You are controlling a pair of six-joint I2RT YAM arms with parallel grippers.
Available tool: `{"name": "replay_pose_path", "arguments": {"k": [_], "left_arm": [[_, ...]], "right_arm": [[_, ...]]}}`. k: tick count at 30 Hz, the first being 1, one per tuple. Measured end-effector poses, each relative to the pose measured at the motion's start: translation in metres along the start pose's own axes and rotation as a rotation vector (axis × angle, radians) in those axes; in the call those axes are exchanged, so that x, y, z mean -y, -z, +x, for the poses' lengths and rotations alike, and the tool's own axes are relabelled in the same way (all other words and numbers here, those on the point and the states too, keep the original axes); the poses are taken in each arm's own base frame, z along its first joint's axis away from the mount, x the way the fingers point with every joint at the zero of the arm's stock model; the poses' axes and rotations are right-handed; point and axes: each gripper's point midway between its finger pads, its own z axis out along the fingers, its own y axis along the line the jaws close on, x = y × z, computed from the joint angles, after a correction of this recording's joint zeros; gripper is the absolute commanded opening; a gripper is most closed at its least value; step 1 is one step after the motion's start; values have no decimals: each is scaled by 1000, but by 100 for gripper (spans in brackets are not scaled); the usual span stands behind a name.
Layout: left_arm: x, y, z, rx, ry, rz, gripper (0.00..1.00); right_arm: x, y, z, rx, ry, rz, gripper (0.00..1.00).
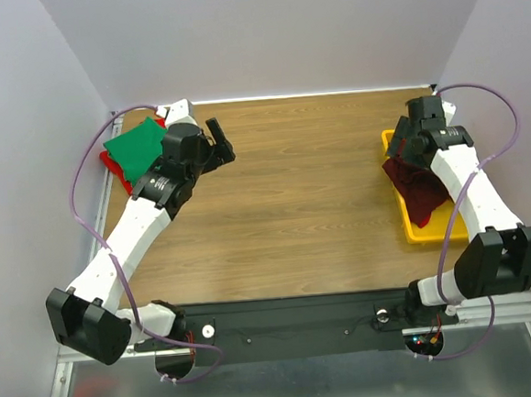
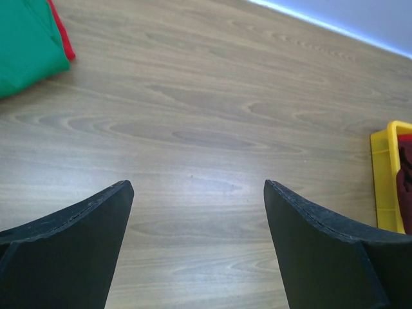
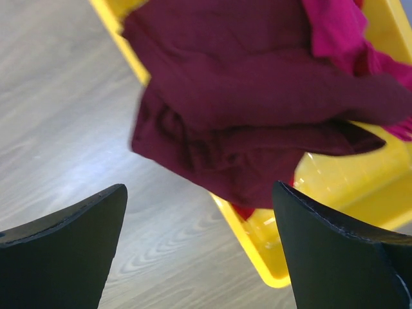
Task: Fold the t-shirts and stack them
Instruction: Grab the tshirt from the pile
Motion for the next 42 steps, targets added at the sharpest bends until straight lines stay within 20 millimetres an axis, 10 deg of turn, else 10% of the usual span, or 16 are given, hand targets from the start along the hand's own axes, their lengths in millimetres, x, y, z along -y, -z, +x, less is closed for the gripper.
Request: {"name": "replay_pose_path", "arguments": {"k": [14,22,30,38,42], "left_arm": [[-11,21,9,9,62,0,94],[-20,33,11,22,89,-29,94],[-27,37,11,31,92,-52,94],[-28,37,12,31,105,-60,94],[-29,35,11,35,104,-67,94]], "right_arm": [[40,-48,53,-144,-20,157,98],[51,-75,63,-148,-56,174,64],[44,-99,49,-102,-51,157,0],[33,-105,19,-58,-16,125,0],[23,-74,-36,69,-18,64,0]]}}
